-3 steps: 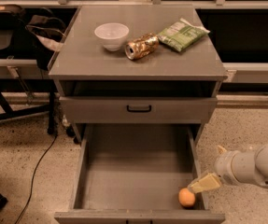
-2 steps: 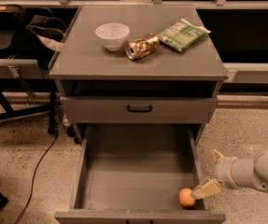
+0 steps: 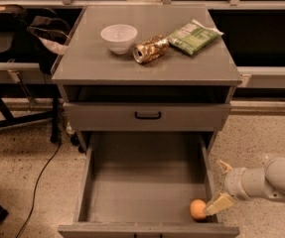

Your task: Pick orange from middle drawer and place on counter

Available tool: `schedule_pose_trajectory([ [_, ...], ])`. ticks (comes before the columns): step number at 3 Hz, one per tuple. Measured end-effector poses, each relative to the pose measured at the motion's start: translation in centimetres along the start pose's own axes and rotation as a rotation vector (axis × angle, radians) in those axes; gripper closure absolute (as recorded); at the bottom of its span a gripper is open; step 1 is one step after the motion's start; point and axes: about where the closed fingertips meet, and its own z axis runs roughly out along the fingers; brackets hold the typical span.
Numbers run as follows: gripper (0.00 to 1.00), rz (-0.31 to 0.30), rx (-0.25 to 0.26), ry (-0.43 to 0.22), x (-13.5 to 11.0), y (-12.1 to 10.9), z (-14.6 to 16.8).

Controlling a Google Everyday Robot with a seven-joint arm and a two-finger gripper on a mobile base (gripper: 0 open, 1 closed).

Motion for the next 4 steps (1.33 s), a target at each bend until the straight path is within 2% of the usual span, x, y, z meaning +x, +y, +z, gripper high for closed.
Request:
schedule_pose_trajectory([
  [1, 0.00, -0.080, -0.038, -0.004, 0.0, 0.6, 1.0],
  [3, 0.00, -0.415, -0.209, -0.065, 0.3, 0.3, 6.1],
  [4, 0.00, -0.438, -0.216, -0.073, 0.4, 0.5, 6.2],
])
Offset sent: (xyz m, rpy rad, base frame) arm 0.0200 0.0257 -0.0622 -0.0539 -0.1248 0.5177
